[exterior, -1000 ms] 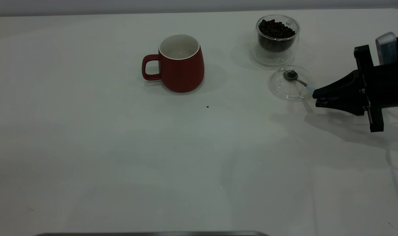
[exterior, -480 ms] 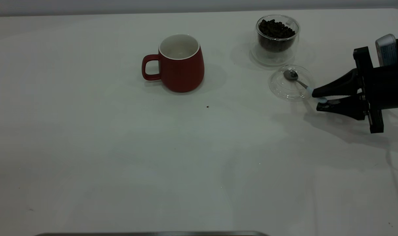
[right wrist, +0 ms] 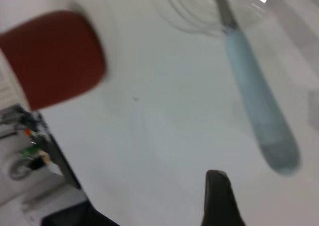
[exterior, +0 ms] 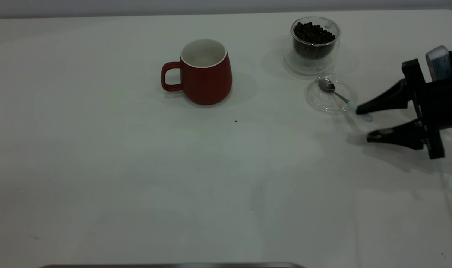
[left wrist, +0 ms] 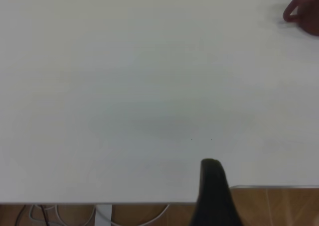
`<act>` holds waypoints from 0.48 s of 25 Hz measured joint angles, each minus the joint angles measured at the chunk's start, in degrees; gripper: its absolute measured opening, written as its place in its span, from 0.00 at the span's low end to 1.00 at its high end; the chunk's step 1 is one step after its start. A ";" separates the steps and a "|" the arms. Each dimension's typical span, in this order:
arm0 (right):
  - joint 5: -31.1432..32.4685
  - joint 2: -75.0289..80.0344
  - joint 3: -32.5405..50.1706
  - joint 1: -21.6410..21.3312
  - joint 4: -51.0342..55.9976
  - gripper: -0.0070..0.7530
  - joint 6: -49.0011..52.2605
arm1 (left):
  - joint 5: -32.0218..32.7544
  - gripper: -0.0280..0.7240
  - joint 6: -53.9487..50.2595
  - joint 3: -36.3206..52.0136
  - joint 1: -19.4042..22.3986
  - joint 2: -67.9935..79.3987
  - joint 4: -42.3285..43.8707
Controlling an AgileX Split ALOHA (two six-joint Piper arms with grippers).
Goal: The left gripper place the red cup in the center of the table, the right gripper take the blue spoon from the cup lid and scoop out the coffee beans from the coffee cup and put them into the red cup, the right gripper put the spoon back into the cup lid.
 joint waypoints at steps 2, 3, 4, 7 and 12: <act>-2.12 -2.34 0.00 -0.20 -5.15 0.69 4.37 | 0.00 0.82 0.00 0.00 0.00 0.00 0.00; -3.11 -3.71 0.00 -0.22 -8.42 0.69 7.04 | 0.00 0.82 0.00 0.00 0.00 0.00 0.00; -3.97 -5.64 0.00 -0.27 -12.09 0.69 9.43 | 0.00 0.82 0.00 0.00 0.00 0.00 0.00; -5.01 -12.64 0.00 -0.27 -24.43 0.69 18.43 | 0.00 0.82 0.00 0.00 0.00 0.00 0.00; -0.89 -27.36 0.05 -0.27 -45.23 0.69 32.77 | 0.00 0.82 0.00 0.00 0.00 0.00 0.00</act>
